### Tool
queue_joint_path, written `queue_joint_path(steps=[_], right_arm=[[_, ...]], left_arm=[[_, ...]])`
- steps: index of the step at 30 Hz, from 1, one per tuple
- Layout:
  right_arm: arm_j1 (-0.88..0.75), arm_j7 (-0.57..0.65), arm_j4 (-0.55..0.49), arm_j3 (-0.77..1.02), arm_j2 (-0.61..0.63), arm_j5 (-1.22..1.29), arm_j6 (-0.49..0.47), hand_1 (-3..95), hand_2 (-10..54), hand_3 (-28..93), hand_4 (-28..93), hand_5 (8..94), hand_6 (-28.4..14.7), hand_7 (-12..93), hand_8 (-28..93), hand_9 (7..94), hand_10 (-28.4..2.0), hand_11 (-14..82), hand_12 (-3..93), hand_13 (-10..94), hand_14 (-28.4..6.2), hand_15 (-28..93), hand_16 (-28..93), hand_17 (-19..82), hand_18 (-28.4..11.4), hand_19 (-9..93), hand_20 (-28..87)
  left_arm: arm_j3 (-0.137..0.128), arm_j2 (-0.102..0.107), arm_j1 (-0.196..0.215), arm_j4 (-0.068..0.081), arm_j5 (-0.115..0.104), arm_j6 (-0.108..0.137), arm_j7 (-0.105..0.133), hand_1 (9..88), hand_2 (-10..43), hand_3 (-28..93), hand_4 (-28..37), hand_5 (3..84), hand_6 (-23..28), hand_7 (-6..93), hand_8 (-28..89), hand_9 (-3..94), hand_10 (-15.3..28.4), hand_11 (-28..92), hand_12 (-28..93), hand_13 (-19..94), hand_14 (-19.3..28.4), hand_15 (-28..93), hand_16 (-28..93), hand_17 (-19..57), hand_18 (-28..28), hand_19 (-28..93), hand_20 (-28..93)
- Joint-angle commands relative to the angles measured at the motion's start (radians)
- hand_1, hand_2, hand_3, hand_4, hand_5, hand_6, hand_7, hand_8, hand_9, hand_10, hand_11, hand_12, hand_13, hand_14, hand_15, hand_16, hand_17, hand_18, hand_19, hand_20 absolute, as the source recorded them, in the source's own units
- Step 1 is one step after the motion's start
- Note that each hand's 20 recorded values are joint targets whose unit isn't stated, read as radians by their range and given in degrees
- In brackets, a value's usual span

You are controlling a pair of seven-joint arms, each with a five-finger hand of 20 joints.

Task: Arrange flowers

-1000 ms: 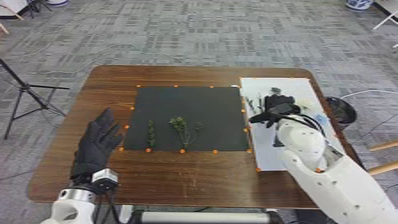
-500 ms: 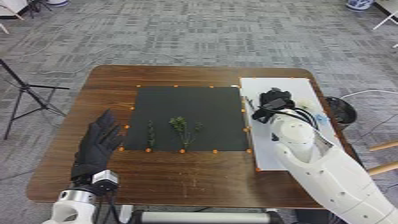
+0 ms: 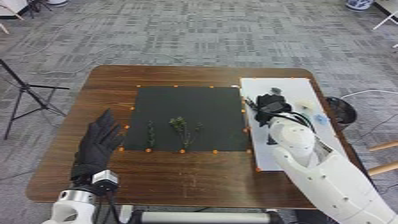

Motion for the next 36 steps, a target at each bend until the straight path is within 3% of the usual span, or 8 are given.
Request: queue_joint_path(steps=[1, 5, 12, 25, 36], right_arm=[[-0.077, 0.021, -0.05, 0.021, 0.019, 0.167, -0.06, 43.6, -9.5, 82, -18, 72.5, 2.8, 49, 22, 79.5, -7.6, 58.2, 55.8, 77, -7.0, 83, 36, 35, -20.1, 87, 40], [-0.103, 0.045, -0.104, 0.038, 0.012, 0.291, -0.034, 39.5, -8.8, 84, -12, 72.5, 2.4, 54, 25, 80.5, -8.5, 65.9, 49.9, 78, -7.6, 87, 36, 36, -20.6, 90, 39], [-0.121, 0.044, -0.171, 0.031, -0.018, 0.401, -0.01, 39.5, -7.6, 84, -12, 73.6, 1.4, 53, 26, 80.6, -9.0, 67.0, 49.6, 79, -8.3, 88, 36, 36, -20.8, 90, 39], [-0.114, 0.013, -0.151, -0.024, -0.164, 0.328, 0.022, 40.5, -7.3, 84, -13, 73.6, 0.0, 52, 26, 80.5, -9.5, 66.7, 49.9, 78, -8.7, 88, 37, 35, -20.8, 90, 39], [-0.129, 0.06, -0.145, -0.041, -0.18, 0.303, 0.033, 40.2, -7.3, 84, -12, 74.2, 0.3, 52, 26, 80.9, -9.2, 66.6, 49.8, 78, -8.5, 88, 36, 36, -20.8, 90, 39]], left_arm=[[0.008, 0.001, -0.006, 0.006, 0.003, -0.008, 0.005, 26.8, -1.1, 51, -28.0, 22.1, -0.3, 16.6, -9, 17.3, 8.6, 8, 19, 14, 11.1, 4, 11, -14.8, 19.0, 39, 7], [0.009, 0.005, -0.005, 0.006, 0.001, -0.011, 0.006, 26.7, -0.9, 51, -28.0, 22.1, -0.3, 16.7, -9, 17.2, 8.6, 8, 20, 14, 11.1, 3, 11, -14.7, 19.0, 39, 8], [0.01, 0.008, -0.005, 0.006, 0.0, -0.014, 0.008, 26.6, -0.8, 51, -27.9, 22.1, -0.4, 16.6, -9, 17.2, 8.6, 8, 20, 14, 11.1, 3, 11, -14.7, 18.9, 39, 7], [0.016, 0.006, -0.014, 0.01, 0.002, -0.016, -0.002, 26.7, -0.8, 51, -27.9, 22.1, -0.3, 16.6, -9, 17.2, 8.6, 8, 20, 14, 11.1, 3, 11, -14.8, 19.0, 39, 8], [0.019, 0.005, -0.021, 0.012, 0.002, -0.021, -0.008, 26.5, -0.8, 51, -27.9, 22.0, -0.4, 16.5, -9, 17.2, 8.6, 8, 20, 14, 11.2, 3, 11, -14.8, 19.0, 39, 8]])
